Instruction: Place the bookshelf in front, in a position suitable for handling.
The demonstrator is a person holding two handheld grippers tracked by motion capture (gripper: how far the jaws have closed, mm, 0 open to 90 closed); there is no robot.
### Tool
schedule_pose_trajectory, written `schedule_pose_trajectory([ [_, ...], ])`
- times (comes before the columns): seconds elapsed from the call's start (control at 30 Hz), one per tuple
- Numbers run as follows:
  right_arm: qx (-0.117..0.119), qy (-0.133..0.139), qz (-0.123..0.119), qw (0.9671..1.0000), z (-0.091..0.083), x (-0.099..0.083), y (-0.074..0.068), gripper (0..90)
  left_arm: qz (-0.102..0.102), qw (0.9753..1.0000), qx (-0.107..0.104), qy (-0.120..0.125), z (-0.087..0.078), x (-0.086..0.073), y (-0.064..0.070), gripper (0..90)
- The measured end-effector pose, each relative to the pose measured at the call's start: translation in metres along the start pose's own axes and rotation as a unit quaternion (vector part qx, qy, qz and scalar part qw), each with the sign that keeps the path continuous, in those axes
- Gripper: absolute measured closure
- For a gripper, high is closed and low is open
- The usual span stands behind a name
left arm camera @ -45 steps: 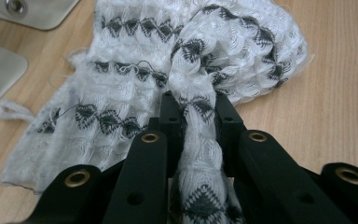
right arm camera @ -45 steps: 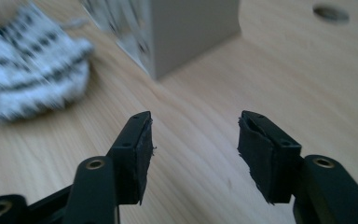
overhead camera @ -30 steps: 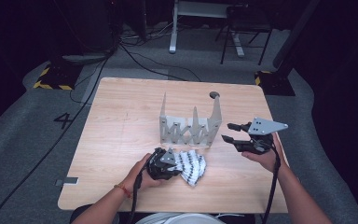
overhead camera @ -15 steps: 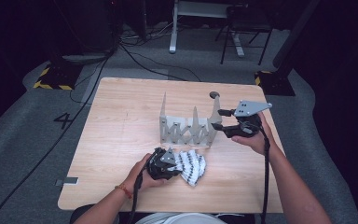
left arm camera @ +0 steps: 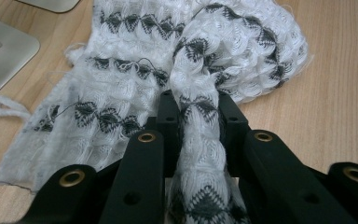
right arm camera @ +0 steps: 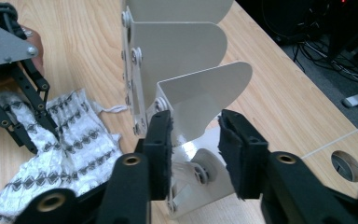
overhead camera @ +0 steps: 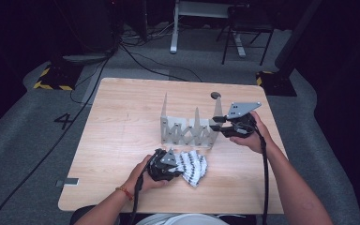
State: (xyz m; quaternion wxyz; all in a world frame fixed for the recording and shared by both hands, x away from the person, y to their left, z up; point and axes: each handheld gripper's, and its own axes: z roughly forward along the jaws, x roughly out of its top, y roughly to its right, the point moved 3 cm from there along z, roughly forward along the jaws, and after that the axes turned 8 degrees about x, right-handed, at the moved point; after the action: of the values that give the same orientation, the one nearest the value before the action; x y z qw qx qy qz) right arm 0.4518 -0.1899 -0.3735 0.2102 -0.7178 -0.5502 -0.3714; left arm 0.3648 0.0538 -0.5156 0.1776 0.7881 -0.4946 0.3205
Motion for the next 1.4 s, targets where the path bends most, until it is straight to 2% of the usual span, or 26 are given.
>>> schedule_pose_trajectory([
  [0.07,0.001,-0.005,-0.002,1.0,0.0,0.0,0.001,69.5,0.001,1.0,0.0,0.0,0.0,0.0,0.0,76.1],
  [0.17,0.015,-0.011,-0.001,0.9998,-0.002,0.0,0.002,77.6,0.003,1.0,0.001,0.0,0.0,0.0,0.0,76.1],
  [0.2,0.023,-0.013,-0.001,0.9996,-0.002,-0.001,0.001,81.5,0.006,1.0,0.005,0.0,0.0,0.0,0.001,76.1],
  [0.27,0.055,-0.012,0.001,0.9984,-0.006,-0.002,-0.002,87.8,0.013,0.9998,0.014,0.001,0.0,0.0,0.004,76.8],
  [0.4,0.069,-0.015,0.003,0.9975,-0.01,-0.003,-0.007,89.3,0.016,0.9996,0.022,0.002,0.001,0.001,0.006,77.5],
  [0.47,0.067,-0.023,0.0,0.9975,-0.012,-0.002,-0.012,89.7,0.014,0.9997,0.021,0.003,0.001,0.002,0.007,77.6],
  [0.57,0.079,-0.027,0.002,0.9965,-0.014,-0.002,-0.021,89.9,0.015,0.9996,0.022,0.001,0.001,0.002,0.008,77.6],
  [0.73,0.076,-0.036,-0.004,0.9964,-0.018,-0.001,-0.038,89.9,0.021,0.9995,0.021,0.004,-0.001,0.002,0.009,77.8],
  [0.87,0.074,-0.031,-0.003,0.9968,-0.022,-0.003,-0.05,89.9,0.021,0.9993,0.022,0.024,-0.008,0.006,0.01,78.0],
  [0.97,0.069,-0.03,-0.004,0.9971,-0.025,-0.005,-0.058,89.9,0.022,0.9984,0.031,0.042,-0.019,0.009,0.01,78.0],
  [1.13,0.064,-0.027,-0.01,0.9975,-0.027,-0.005,-0.07,89.8,0.018,0.9953,0.053,0.078,-0.039,0.013,0.009,78.2],
  [1.2,0.067,-0.026,-0.015,0.9973,-0.026,-0.004,-0.078,89.5,0.013,0.9929,0.066,0.098,-0.047,0.014,0.008,78.2],
  [1.27,0.068,-0.024,-0.013,0.9973,-0.026,-0.003,-0.08,89.3,0.012,0.9906,0.077,0.113,-0.055,0.015,0.006,78.3],
  [1.3,0.063,-0.023,-0.014,0.9976,-0.025,-0.002,-0.084,89.2,0.011,0.9893,0.082,0.12,-0.059,0.015,0.005,78.4],
  [1.4,0.055,-0.02,-0.007,0.9983,-0.025,-0.003,-0.086,89.1,0.009,0.985,0.098,0.141,-0.071,0.019,0.0,78.7],
])
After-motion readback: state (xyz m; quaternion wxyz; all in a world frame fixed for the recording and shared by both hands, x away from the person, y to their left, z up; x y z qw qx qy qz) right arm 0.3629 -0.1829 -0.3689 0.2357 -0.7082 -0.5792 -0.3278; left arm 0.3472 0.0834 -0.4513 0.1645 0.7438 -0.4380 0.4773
